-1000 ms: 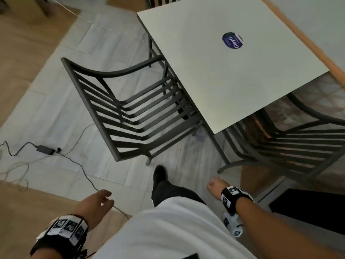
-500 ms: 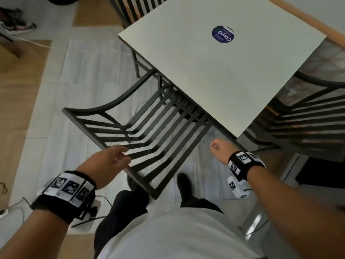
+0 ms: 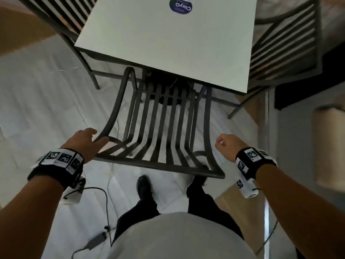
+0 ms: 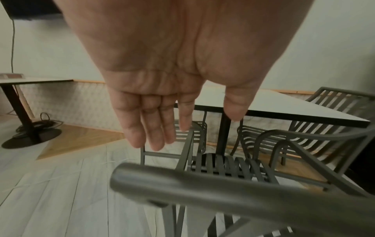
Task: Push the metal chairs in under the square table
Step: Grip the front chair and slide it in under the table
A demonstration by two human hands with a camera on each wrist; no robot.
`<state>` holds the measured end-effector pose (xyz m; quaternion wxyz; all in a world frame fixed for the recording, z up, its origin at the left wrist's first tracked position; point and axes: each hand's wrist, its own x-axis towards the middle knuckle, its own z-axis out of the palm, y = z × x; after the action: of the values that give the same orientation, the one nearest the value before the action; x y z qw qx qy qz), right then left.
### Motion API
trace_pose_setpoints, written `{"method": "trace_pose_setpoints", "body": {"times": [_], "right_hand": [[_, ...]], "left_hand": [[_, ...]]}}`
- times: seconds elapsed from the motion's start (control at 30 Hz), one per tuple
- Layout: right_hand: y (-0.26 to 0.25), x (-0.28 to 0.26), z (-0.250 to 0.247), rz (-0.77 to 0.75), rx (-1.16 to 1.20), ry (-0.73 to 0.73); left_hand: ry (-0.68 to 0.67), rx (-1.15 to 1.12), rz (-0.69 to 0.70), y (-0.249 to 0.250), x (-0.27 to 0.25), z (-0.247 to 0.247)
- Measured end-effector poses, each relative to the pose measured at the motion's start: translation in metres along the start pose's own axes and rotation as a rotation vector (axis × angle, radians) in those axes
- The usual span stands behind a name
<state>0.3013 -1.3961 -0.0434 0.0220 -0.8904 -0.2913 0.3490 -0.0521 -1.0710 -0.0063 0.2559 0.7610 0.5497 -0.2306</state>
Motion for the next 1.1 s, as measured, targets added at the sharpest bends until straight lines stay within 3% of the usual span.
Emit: {"method": "trace_pose_setpoints", "body": {"times": [0.13,0.23,0.33,0.43,0.7,0.93,1.1], "right_hand": [[-0.01,-0.008,0.026,0.152,-0.019,0.029],[-0.015,-0.01,0.04,0.285,-0.038,-0.068],[-0.019,-0.013,0.057,0.381,0.047,-0.182],[-0.024,-0.019,0.072,0.475,0.225,-0.214],[-0.061,-0.051,0.078,0.465,0.312,-0.35],[-0.097,-0.059,0.101,0.457,0.258,-0.439],[-0.092,-0.052,0.093,0.424,0.209,-0.395]], "left_hand": [[-0.056,-0.029,-0.048,-0.009,0.012,0.014],[-0.06,-0.024,-0.13,-0.021,0.024,0.03],[-0.094,-0.241,-0.273,-0.042,0.042,0.039],[-0.188,-0.331,-0.258,-0.054,0.057,0.037],[-0.151,-0.165,-0.161,-0.069,0.082,0.008],[-0.019,-0.118,-0.134,-0.088,0.087,-0.016],[-0.074,-0.056,-0.11,-0.083,0.088,-0.011]]}}
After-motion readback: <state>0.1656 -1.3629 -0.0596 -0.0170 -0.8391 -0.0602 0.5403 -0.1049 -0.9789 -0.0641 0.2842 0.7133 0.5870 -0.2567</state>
